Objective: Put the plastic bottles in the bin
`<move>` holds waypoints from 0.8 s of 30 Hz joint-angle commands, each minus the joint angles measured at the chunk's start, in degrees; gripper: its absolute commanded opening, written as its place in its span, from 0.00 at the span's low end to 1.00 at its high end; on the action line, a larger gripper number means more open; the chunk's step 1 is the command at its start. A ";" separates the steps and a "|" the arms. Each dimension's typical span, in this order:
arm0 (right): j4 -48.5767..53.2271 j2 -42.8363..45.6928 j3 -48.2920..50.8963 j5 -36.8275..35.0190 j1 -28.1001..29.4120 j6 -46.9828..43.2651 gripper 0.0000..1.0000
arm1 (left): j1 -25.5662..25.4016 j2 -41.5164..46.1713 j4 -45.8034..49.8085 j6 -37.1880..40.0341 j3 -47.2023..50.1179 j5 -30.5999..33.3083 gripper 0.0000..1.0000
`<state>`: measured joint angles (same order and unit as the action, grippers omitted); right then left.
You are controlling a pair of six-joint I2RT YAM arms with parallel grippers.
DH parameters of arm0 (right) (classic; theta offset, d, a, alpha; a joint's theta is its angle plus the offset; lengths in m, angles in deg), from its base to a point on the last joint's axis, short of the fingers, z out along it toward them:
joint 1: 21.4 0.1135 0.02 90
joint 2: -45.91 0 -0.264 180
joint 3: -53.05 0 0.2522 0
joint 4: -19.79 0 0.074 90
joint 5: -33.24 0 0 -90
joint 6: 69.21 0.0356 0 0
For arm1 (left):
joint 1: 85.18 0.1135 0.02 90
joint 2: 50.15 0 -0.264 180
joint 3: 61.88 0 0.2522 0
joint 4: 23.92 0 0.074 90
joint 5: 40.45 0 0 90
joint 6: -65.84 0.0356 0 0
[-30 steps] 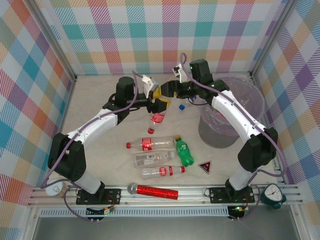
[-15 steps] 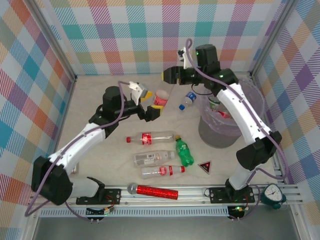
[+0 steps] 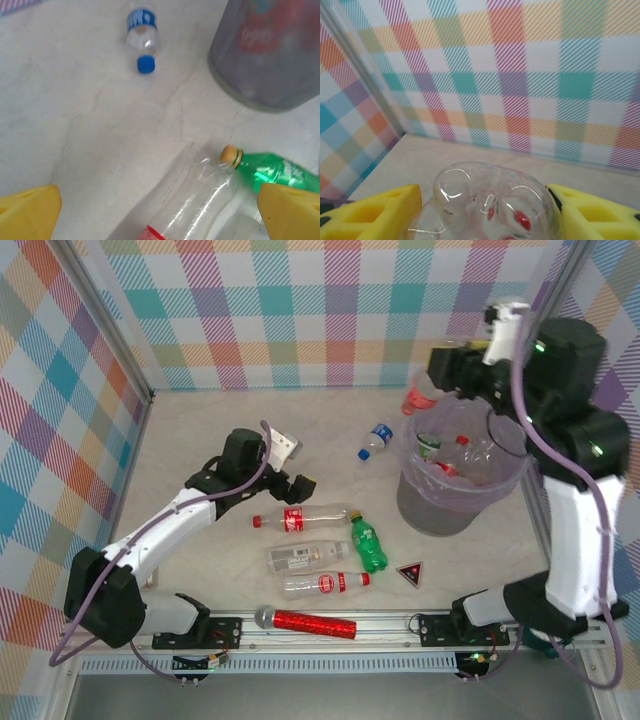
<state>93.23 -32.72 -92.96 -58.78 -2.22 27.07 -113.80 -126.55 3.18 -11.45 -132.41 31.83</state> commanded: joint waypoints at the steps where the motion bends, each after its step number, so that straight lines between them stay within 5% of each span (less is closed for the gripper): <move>1: 6.30 1.84 -0.85 -13.62 -0.15 -3.41 0.45 | -1.28 -2.96 2.05 4.20 -3.56 0.91 1.00; 7: 13.00 1.55 3.51 -15.49 -2.10 -2.80 0.45 | -3.45 -7.05 2.04 7.20 -3.86 -0.97 0.99; 12: 9.89 2.90 13.60 -4.76 -9.64 -0.62 0.43 | -4.07 -8.92 5.75 8.03 -4.90 -1.80 0.85; 24: 0.77 3.14 34.07 11.30 -16.99 3.71 0.43 | -5.28 -8.40 8.69 8.80 -2.82 0.51 0.84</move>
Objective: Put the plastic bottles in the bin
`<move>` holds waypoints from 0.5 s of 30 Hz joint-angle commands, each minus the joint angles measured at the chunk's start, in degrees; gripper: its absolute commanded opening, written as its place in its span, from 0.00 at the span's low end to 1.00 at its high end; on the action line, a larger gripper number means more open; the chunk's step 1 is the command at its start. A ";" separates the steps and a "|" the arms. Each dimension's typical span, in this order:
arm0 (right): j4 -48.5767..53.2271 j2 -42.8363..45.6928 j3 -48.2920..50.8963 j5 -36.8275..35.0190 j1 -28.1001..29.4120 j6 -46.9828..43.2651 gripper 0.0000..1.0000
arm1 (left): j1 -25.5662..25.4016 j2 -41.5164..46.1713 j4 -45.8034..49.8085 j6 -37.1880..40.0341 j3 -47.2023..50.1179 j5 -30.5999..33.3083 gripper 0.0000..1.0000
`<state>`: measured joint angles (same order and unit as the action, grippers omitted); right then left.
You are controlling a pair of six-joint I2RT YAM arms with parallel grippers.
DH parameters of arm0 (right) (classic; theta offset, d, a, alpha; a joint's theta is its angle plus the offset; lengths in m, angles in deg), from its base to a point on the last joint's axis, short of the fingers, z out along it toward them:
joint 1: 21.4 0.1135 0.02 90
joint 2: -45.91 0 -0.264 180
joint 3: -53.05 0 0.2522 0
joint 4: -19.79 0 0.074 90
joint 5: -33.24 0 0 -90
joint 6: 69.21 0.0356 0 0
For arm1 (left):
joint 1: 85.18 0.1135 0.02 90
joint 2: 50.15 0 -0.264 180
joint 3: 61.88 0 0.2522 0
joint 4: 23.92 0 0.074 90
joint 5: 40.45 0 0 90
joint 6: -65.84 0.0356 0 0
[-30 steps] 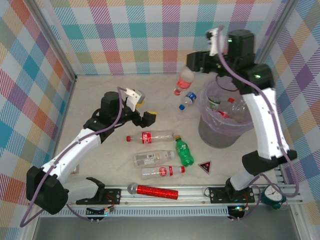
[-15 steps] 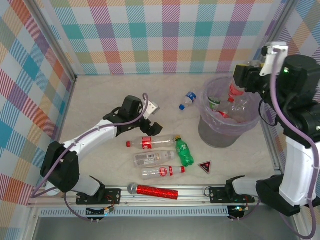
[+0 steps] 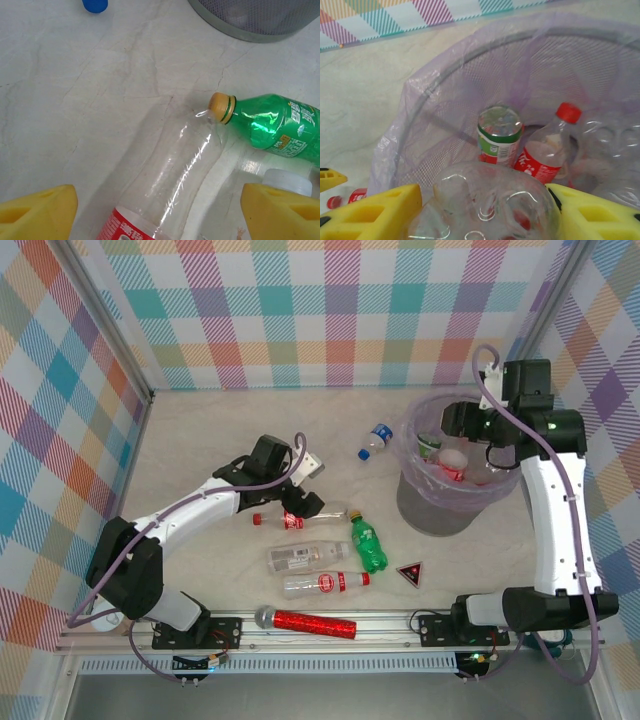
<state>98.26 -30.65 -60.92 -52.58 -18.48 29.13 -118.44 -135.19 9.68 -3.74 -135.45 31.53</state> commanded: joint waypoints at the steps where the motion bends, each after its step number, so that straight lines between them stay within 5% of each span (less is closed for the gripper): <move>1: -5.11 0.97 3.34 5.50 -0.93 1.99 0.43 | -0.77 0.00 2.68 1.32 0.14 1.17 0.84; 15: -15.08 -1.00 18.34 7.68 -3.36 4.40 0.47 | -1.06 -2.93 5.80 2.51 0.91 4.40 0.85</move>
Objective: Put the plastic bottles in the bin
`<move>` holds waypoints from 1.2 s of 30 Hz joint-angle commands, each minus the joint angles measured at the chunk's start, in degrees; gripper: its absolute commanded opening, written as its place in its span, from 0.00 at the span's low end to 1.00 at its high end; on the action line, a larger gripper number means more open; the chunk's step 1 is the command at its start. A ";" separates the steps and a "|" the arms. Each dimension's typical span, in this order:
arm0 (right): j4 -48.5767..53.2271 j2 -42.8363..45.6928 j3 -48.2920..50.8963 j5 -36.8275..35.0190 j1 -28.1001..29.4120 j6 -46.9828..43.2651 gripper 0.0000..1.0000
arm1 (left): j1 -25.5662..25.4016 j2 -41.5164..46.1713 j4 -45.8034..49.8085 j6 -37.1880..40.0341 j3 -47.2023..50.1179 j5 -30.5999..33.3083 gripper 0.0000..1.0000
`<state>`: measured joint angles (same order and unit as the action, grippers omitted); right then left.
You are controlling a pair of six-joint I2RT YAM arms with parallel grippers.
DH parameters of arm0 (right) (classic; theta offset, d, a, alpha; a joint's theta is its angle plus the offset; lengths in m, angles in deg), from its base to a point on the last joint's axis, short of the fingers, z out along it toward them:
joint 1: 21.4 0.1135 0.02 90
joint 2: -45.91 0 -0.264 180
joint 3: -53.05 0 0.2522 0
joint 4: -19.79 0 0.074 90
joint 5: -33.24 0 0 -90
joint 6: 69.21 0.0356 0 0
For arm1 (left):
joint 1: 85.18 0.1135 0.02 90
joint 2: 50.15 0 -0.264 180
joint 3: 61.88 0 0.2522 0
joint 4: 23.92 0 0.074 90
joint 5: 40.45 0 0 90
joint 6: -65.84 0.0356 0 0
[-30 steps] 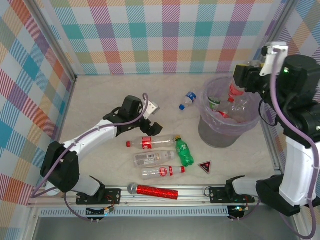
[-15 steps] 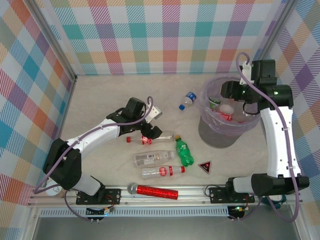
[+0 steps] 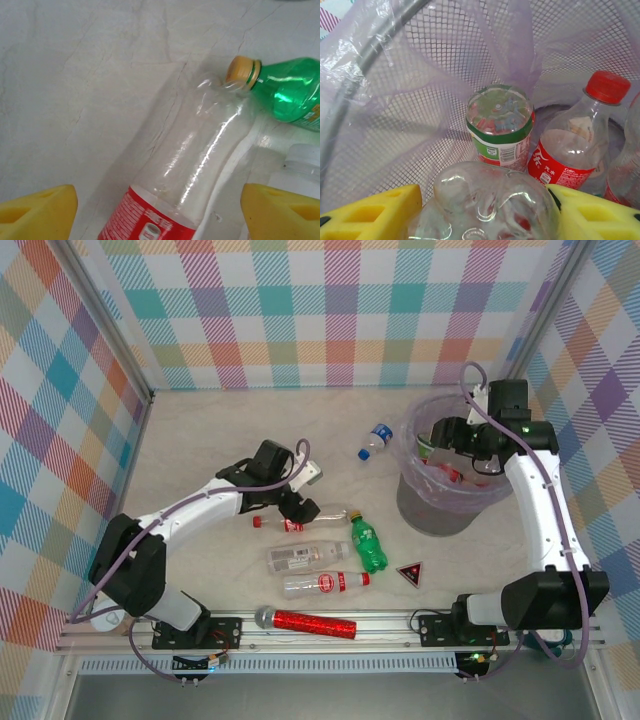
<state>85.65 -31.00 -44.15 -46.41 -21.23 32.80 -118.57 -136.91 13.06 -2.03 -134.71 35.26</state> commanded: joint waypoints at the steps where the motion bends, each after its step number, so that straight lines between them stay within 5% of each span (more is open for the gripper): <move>1: -2.51 -0.75 1.93 1.45 -0.90 0.68 0.48 | -1.17 -1.22 2.20 0.48 0.41 1.52 0.86; 15: 2.39 4.26 -6.29 -2.79 -1.31 -1.88 0.84 | -2.93 -2.62 5.52 1.40 1.18 4.74 0.90; 23: 1.88 9.51 -7.03 -2.12 -1.32 -0.95 0.85 | -4.30 -4.27 8.68 2.30 1.18 7.66 0.92; 36: 2.44 15.78 -3.43 -0.24 -1.33 -1.44 0.85 | -4.65 -11.85 3.67 2.22 -0.61 13.50 0.78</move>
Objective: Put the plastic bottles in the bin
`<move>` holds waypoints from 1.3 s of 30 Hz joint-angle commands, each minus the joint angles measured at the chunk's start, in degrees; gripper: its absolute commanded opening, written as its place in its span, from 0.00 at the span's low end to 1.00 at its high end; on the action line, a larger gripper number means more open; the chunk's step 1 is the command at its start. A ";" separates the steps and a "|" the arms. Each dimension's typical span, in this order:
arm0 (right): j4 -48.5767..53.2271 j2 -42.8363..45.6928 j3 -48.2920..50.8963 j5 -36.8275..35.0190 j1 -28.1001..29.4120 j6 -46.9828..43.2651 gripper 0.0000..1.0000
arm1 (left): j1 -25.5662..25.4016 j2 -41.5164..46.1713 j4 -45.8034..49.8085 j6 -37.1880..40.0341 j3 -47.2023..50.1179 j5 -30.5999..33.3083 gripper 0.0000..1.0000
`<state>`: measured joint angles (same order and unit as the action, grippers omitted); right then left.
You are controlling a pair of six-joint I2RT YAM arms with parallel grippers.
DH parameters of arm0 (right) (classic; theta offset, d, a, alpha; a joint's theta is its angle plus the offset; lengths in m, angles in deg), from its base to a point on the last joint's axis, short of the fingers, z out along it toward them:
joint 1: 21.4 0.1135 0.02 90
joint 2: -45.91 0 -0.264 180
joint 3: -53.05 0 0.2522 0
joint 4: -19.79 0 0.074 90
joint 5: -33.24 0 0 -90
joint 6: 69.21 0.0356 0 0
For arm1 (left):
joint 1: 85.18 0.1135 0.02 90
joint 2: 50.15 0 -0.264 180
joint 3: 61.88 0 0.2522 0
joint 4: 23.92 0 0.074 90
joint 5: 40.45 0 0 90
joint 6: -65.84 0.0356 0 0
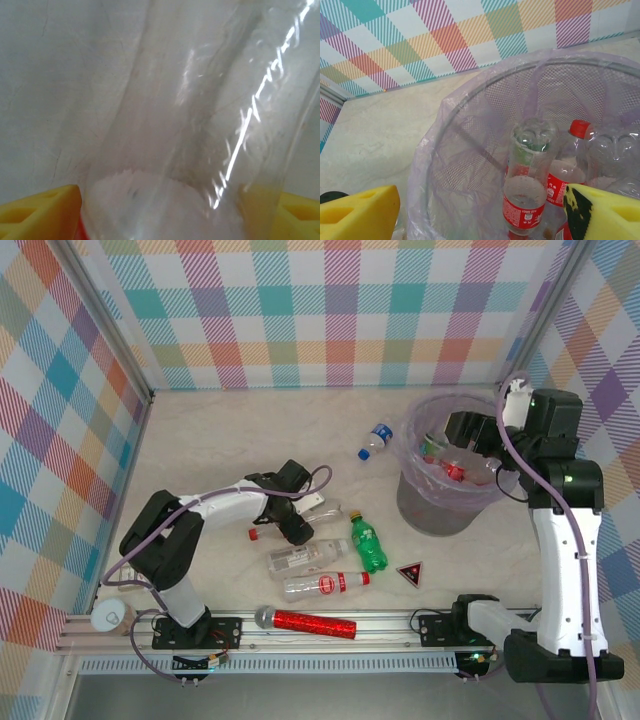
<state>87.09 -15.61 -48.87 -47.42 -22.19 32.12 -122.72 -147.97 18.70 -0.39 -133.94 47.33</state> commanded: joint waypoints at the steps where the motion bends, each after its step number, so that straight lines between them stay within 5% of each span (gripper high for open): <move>1: 1.14 0.48 1.55 0.97 -0.42 -0.79 0.85 | -0.45 -0.88 -2.43 0.62 -1.53 1.58 0.76; 18: -1.51 0.71 3.61 13.90 -0.26 0.20 0.84 | -0.43 3.23 -8.10 -2.70 -5.79 3.93 0.48; 23: -5.10 -0.09 3.37 19.01 0.44 2.87 0.84 | -0.43 7.92 -12.07 -7.04 -5.02 6.55 0.46; 30: -8.15 -4.42 0.22 14.57 10.63 3.77 0.84 | -0.46 18.91 -21.30 -12.55 -0.69 3.76 0.42; 39: -17.24 -14.52 -2.69 18.19 20.33 7.93 0.86 | -0.45 28.04 -28.99 -13.39 3.52 -9.10 0.43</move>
<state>74.98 -28.26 -49.16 -31.38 -3.99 38.04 -122.72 -120.56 -6.41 -12.85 -131.86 43.88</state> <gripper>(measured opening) 0.851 0.512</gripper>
